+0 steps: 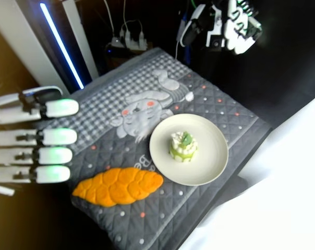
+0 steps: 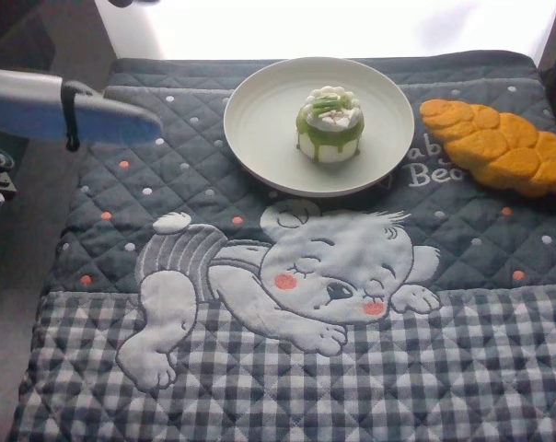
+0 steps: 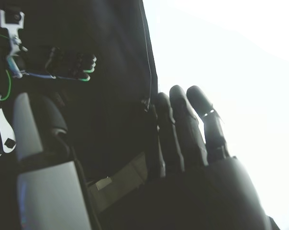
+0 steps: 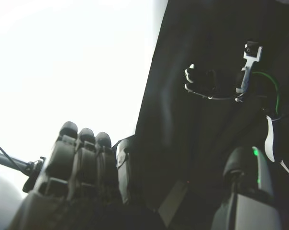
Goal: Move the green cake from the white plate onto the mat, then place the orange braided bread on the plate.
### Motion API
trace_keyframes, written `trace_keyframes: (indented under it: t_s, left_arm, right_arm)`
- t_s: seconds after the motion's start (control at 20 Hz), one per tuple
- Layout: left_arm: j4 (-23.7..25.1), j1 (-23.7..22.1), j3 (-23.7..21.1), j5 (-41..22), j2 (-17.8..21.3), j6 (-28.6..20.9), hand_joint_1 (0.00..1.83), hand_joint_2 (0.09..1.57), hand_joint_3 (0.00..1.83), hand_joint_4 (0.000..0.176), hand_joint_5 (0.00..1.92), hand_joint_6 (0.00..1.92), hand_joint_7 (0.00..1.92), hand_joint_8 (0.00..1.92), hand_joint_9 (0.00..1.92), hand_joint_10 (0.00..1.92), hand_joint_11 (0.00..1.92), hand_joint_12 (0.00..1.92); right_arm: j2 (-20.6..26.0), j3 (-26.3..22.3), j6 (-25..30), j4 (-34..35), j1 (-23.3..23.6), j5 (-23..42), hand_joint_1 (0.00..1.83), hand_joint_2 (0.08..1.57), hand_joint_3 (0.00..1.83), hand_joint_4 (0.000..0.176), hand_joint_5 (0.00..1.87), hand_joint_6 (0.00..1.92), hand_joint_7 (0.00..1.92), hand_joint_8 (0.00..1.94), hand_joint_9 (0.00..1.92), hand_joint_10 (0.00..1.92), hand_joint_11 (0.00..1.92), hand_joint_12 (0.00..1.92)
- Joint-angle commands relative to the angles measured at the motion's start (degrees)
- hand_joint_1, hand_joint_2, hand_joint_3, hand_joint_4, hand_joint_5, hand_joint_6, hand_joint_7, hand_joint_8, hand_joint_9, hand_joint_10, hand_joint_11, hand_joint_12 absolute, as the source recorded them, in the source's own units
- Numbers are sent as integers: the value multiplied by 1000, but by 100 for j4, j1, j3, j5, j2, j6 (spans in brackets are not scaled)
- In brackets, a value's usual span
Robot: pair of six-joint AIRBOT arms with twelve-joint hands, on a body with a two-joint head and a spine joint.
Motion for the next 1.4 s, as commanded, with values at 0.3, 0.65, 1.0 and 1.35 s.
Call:
trace_keyframes:
  t_s: [0.3,0.65,1.0,1.35]
  left_arm:
    - [321,-424,263,45,-280,-393,745,919,0,0,370,0,530,0,603,113,120,1315]
    - [1606,-1305,778,1280,-785,-1017,734,877,0,23,262,3,396,3,499,3,142,921]
    - [2610,-1900,1108,2230,-1060,-1527,689,842,0,37,311,1,452,1,518,2,237,707]
    - [3464,-2046,1569,2724,-1606,-2198,674,870,5,12,315,4,441,1,488,1,330,442]
  right_arm:
    - [-39,44,-61,232,47,702,749,710,3,64,552,5,610,1,522,38,0,1198]
    - [-42,35,-61,203,47,725,744,728,6,79,475,0,552,0,504,19,0,1267]
    - [-97,36,-61,203,47,752,690,681,0,165,272,0,377,0,310,3,0,1035]
    - [-148,39,-69,175,47,761,686,727,0,157,261,3,339,4,242,8,0,846]
